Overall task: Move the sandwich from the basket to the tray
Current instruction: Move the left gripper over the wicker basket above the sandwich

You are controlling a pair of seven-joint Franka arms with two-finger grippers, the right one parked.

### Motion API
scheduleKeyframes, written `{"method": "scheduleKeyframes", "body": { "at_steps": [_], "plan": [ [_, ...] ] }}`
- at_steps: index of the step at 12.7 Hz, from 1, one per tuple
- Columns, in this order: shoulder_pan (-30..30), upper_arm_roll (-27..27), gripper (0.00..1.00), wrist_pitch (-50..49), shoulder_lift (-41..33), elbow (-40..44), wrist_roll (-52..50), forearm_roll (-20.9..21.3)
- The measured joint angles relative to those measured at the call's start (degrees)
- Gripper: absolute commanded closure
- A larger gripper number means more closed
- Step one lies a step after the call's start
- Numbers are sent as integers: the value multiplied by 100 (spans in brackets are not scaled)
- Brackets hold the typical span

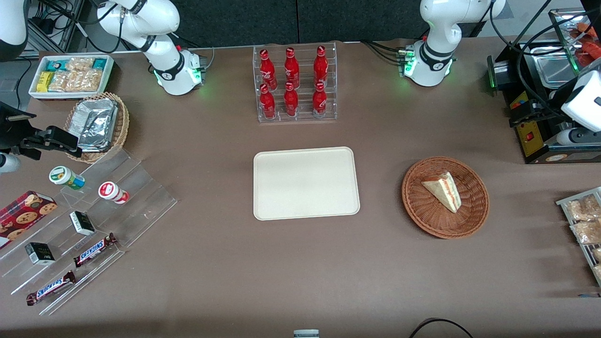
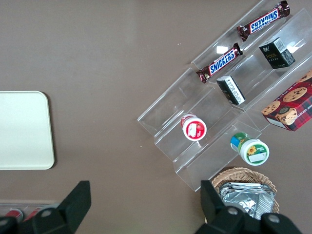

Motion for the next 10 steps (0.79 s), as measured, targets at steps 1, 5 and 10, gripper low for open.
{"method": "scheduleKeyframes", "body": {
  "at_steps": [1, 5, 10],
  "plan": [
    [-2, 0, 0, 1, -5, 0, 13, 0],
    [-22, -1, 0, 20, 33, -40, 42, 0],
    [-24, -1, 0, 1186, 122, -1089, -127, -2]
  ]
}}
